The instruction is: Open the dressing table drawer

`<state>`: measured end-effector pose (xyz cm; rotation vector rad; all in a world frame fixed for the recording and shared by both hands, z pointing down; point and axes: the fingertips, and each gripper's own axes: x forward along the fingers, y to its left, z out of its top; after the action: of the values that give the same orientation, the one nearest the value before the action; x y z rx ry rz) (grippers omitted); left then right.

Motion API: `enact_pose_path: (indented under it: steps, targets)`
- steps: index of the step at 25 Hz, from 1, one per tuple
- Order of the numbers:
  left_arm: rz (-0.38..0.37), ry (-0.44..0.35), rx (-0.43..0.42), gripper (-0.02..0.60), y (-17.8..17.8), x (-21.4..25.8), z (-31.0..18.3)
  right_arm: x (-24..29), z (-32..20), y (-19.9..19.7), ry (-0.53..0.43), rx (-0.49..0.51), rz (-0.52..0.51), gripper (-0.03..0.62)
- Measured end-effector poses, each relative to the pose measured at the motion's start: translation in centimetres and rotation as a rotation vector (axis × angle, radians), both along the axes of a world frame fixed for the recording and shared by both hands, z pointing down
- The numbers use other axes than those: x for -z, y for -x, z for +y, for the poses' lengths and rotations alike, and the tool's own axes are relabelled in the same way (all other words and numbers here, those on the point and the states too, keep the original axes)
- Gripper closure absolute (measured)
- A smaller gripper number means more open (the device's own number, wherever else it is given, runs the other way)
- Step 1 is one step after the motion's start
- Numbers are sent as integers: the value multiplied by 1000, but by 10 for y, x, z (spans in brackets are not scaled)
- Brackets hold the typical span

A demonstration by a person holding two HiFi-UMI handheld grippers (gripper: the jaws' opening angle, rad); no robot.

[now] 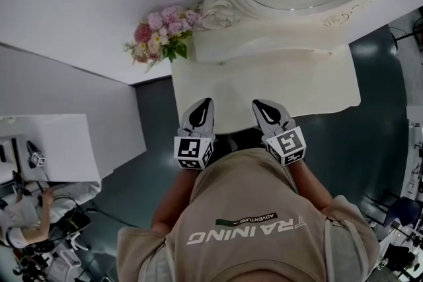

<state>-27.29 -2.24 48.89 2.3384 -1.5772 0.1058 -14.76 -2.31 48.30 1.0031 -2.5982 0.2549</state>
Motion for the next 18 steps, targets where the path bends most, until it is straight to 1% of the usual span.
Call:
enact_pose_path:
  steps: [2,5,8,11,15,18]
  targets:
    - [7,4,12,563,-2,-5,-6,-5,-10,2,20,26,-5,592]
    - [10,34,69,563,0,-23,-21,-16,-29,4,41,87,-9,592]
    - [0,63,121,563,-4,-31,-39,-12,-53,0,2,161,19,592]
    - [-25,86,144,563,-10,-32,-56,-7,-67,-2,-31,220,33,592]
    - [-53,140,163,563,-19,-52,-79,-15,-78,-6,-9,262,0,592]
    - [-49,194,188,563,-25,-69,-94,-21,-88,-12,-2,282,-22,592]
